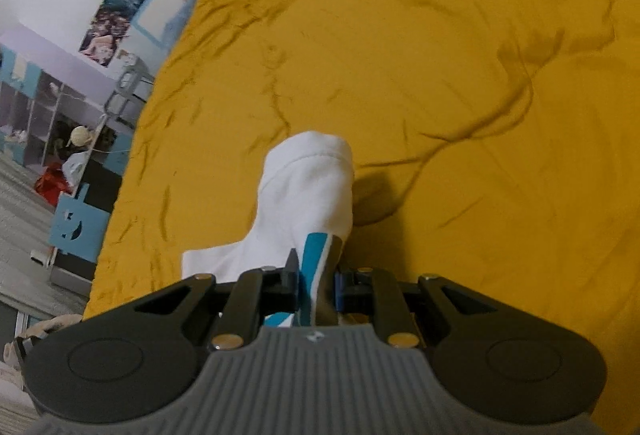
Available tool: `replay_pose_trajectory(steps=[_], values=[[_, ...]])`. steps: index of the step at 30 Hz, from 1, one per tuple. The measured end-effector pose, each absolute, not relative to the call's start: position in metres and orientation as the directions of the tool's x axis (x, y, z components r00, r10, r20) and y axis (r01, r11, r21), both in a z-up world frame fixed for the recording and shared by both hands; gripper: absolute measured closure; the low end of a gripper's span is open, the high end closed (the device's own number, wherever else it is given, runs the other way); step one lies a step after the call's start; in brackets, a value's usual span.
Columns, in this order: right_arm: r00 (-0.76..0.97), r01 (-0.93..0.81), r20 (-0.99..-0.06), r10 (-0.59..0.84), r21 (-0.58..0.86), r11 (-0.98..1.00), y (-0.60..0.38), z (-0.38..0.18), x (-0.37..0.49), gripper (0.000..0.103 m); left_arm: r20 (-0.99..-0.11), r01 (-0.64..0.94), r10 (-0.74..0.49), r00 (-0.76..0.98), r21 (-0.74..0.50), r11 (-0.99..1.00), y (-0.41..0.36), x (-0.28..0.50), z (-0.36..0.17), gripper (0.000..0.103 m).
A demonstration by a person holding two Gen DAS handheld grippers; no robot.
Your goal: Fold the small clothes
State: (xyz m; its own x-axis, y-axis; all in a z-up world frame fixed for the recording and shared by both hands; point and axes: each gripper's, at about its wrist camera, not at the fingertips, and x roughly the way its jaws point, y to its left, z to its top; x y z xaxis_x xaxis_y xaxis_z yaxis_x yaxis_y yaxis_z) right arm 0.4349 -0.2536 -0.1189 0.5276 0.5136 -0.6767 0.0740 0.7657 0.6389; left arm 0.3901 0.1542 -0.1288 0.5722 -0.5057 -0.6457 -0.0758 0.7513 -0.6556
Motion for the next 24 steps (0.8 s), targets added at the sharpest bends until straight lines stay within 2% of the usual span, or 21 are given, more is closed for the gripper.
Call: replay_pose_trajectory(steps=[4, 14, 22, 24], values=[[0.525, 0.086, -0.682, 0.509, 0.638, 0.765, -0.256, -0.127, 0.435, 0.093, -0.643, -0.079, -0.504, 0.576, -0.658, 0.749, 0.158, 0.388, -0.127, 0.08], [0.586, 0.08, -0.7, 0.408, 0.55, 0.831, -0.261, -0.095, 0.408, 0.091, -0.684, -0.146, -0.327, 0.652, -0.537, 0.831, 0.185, 0.348, -0.087, 0.08], [0.663, -0.002, -0.672, 0.329, 0.438, 0.899, -0.276, -0.037, 0.355, 0.09, -0.663, -0.004, -0.3, 0.686, -0.416, 0.909, 0.139, 0.312, -0.032, 0.08], [0.68, -0.056, -0.665, 0.309, 0.374, 0.926, -0.273, -0.024, 0.333, 0.084, -0.66, 0.03, -0.293, 0.692, -0.378, 0.925, 0.121, 0.302, -0.018, 0.08]])
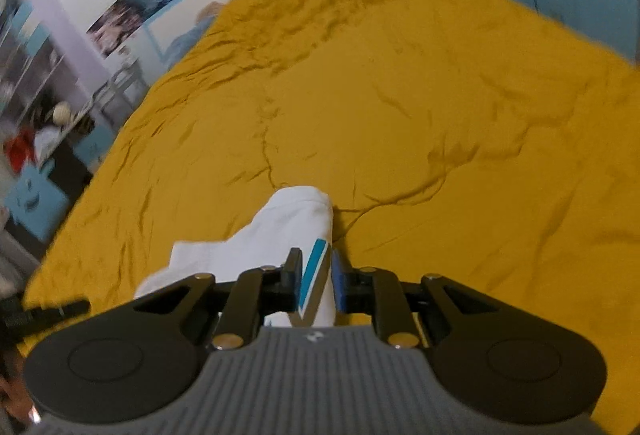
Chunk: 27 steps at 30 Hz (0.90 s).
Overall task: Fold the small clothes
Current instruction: 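Lower the folded t-shirt onto the duvet and open both grippers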
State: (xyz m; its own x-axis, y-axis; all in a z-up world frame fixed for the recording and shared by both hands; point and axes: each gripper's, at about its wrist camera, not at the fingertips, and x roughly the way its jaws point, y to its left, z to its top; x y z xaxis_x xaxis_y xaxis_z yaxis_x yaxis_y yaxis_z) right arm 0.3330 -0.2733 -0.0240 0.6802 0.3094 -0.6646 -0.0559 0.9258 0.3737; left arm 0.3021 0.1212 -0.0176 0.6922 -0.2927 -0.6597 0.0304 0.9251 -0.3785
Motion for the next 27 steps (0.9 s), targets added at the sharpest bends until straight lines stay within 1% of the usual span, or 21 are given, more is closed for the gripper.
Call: replay_pose_trajectory(steps=[2, 7, 11, 15, 17, 20, 22, 25, 27], values=[[0.697, -0.102, -0.657, 0.289, 0.308, 0.946, -0.265, -0.014, 0.315, 0.078, -0.655, 0.057, -0.284, 0.701, -0.345, 0.937, 0.108, 0.29, -0.007, 0.08], [0.723, -0.206, -0.639, 0.262, 0.162, 0.965, -0.245, -0.003, 0.269, 0.077, -0.645, 0.168, -0.308, 0.699, -0.271, 0.948, 0.072, 0.261, 0.009, 0.08], [0.748, -0.257, -0.615, 0.251, 0.08, 0.963, -0.23, -0.003, 0.236, 0.071, -0.675, 0.207, -0.293, 0.677, -0.208, 0.956, 0.053, 0.243, -0.003, 0.08], [0.755, -0.284, -0.603, 0.257, 0.052, 0.957, -0.217, -0.013, 0.209, 0.071, -0.684, 0.208, -0.309, 0.66, -0.23, 0.951, 0.045, 0.222, -0.023, 0.08], [0.763, -0.3, -0.599, 0.242, 0.003, 0.954, -0.209, -0.022, 0.197, 0.071, -0.681, 0.215, -0.303, 0.667, -0.214, 0.953, 0.041, 0.211, -0.032, 0.08], [0.755, -0.304, -0.621, 0.21, -0.048, 0.951, -0.201, -0.038, 0.188, 0.07, -0.689, 0.218, -0.284, 0.667, -0.184, 0.958, 0.035, 0.201, -0.043, 0.08], [0.739, -0.301, -0.644, 0.199, -0.051, 0.952, -0.2, -0.051, 0.185, 0.07, -0.706, 0.213, -0.282, 0.649, -0.187, 0.959, 0.035, 0.198, -0.054, 0.08], [0.702, -0.302, -0.685, 0.197, -0.036, 0.953, -0.199, -0.069, 0.183, 0.07, -0.73, 0.198, -0.26, 0.632, -0.172, 0.965, 0.035, 0.194, -0.069, 0.085], [0.684, -0.296, -0.703, 0.193, -0.026, 0.955, -0.2, -0.082, 0.179, 0.068, -0.746, 0.192, -0.253, 0.616, -0.169, 0.967, 0.036, 0.192, -0.078, 0.087]])
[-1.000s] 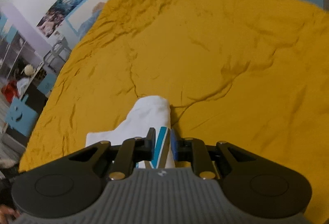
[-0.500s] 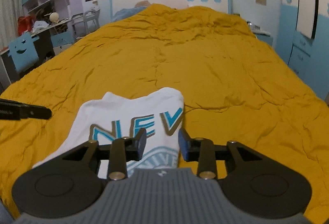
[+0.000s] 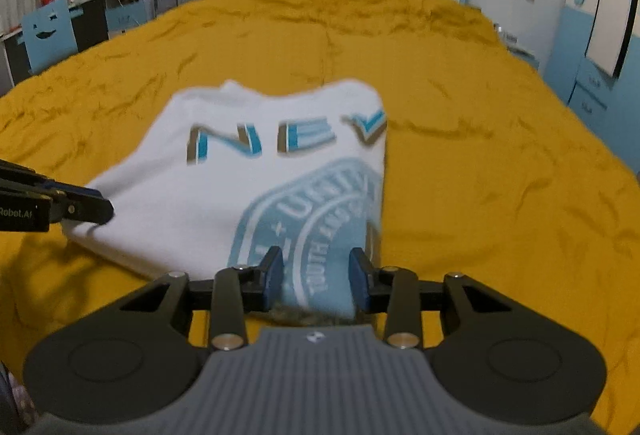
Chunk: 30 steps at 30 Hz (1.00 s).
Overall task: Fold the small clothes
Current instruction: 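Lower the folded t-shirt onto the duvet and open both grippers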
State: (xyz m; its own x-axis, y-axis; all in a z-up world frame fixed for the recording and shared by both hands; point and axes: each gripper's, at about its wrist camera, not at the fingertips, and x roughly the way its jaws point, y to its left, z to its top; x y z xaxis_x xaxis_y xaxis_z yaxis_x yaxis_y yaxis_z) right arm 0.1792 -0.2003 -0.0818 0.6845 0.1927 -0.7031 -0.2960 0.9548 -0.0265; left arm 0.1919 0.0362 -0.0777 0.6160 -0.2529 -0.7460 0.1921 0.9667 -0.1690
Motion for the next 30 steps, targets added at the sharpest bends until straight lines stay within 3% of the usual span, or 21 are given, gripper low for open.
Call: replay_pose_trajectory(steps=[6, 12, 18, 25, 30], values=[[0.701, -0.323, -0.686, 0.195, -0.062, 0.944, -0.198, -0.12, 0.166, 0.066, -0.76, 0.182, -0.277, 0.588, -0.209, 0.961, 0.047, 0.189, -0.106, 0.094], [0.751, -0.325, -0.62, 0.225, -0.052, 0.944, -0.205, -0.15, 0.154, 0.066, -0.736, 0.186, -0.237, 0.634, -0.152, 0.971, 0.043, 0.179, -0.122, 0.096], [0.745, -0.322, -0.631, 0.218, -0.054, 0.945, -0.205, -0.15, 0.161, 0.066, -0.732, 0.208, -0.198, 0.652, -0.078, 0.975, 0.034, 0.177, -0.117, 0.096], [0.695, -0.329, -0.686, 0.215, -0.038, 0.944, -0.203, -0.126, 0.172, 0.065, -0.706, 0.222, -0.237, 0.668, -0.115, 0.968, 0.043, 0.168, -0.099, 0.094], [0.642, -0.317, -0.736, 0.215, 0.0, 0.948, -0.208, -0.098, 0.175, 0.046, -0.699, 0.227, -0.225, 0.679, -0.092, 0.97, 0.052, 0.158, -0.078, 0.086]])
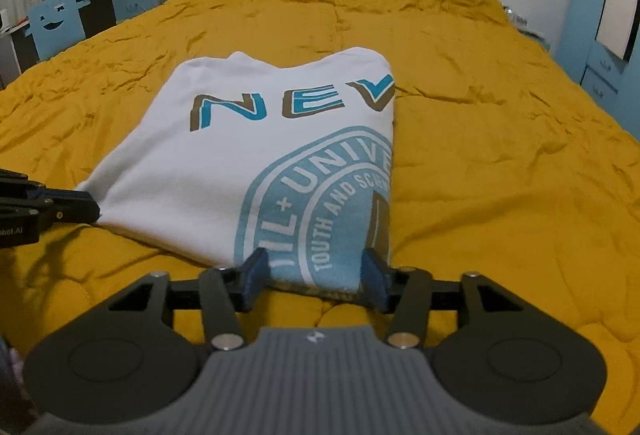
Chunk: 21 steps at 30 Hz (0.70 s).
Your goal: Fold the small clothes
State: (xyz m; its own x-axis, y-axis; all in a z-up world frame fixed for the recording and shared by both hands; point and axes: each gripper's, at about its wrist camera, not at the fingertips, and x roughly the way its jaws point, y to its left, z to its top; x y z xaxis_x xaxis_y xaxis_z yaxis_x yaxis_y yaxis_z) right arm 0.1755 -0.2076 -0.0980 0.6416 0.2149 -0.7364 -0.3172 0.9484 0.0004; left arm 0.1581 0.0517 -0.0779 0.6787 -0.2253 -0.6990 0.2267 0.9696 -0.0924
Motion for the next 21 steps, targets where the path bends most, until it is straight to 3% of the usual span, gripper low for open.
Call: replay_pose_trajectory(steps=[1, 4, 6, 8, 9, 12, 15, 21], values=[[0.642, -0.307, -0.741, 0.197, -0.013, 0.952, -0.208, -0.091, 0.174, 0.046, -0.683, 0.226, -0.22, 0.696, -0.082, 0.971, 0.052, 0.154, -0.07, 0.085], [0.664, -0.291, -0.724, 0.188, -0.018, 0.957, -0.212, -0.07, 0.165, 0.042, -0.624, 0.208, -0.198, 0.756, -0.058, 0.976, 0.052, 0.147, -0.044, 0.068], [0.693, -0.274, -0.693, 0.199, 0.002, 0.962, -0.217, -0.052, 0.158, 0.033, -0.572, 0.189, -0.181, 0.8, -0.045, 0.981, 0.051, 0.142, -0.026, 0.043], [0.73, -0.258, -0.65, 0.211, 0.023, 0.966, -0.22, -0.032, 0.149, 0.027, -0.504, 0.154, -0.147, 0.851, -0.028, 0.988, 0.046, 0.135, -0.007, 0.028], [0.751, -0.253, -0.623, 0.219, 0.035, 0.967, -0.22, -0.022, 0.143, 0.021, -0.466, 0.13, -0.122, 0.876, -0.014, 0.991, 0.043, 0.13, 0.001, 0.022], [0.805, -0.243, -0.546, 0.23, 0.05, 0.969, -0.218, 0.001, 0.123, 0.021, -0.36, 0.045, -0.026, 0.933, 0.044, 0.998, 0.029, 0.114, 0.018, 0.008], [0.831, -0.229, -0.508, 0.226, 0.058, 0.972, -0.214, 0.011, 0.104, 0.021, -0.296, 0.008, 0.02, 0.955, 0.094, 0.996, 0.015, 0.098, 0.023, 0.0], [0.822, -0.238, -0.512, 0.249, 0.088, 0.967, -0.206, 0.004, 0.07, 0.021, -0.269, 0.032, 0.0, 0.963, 0.115, 0.993, -0.002, 0.073, 0.024, 0.0]])
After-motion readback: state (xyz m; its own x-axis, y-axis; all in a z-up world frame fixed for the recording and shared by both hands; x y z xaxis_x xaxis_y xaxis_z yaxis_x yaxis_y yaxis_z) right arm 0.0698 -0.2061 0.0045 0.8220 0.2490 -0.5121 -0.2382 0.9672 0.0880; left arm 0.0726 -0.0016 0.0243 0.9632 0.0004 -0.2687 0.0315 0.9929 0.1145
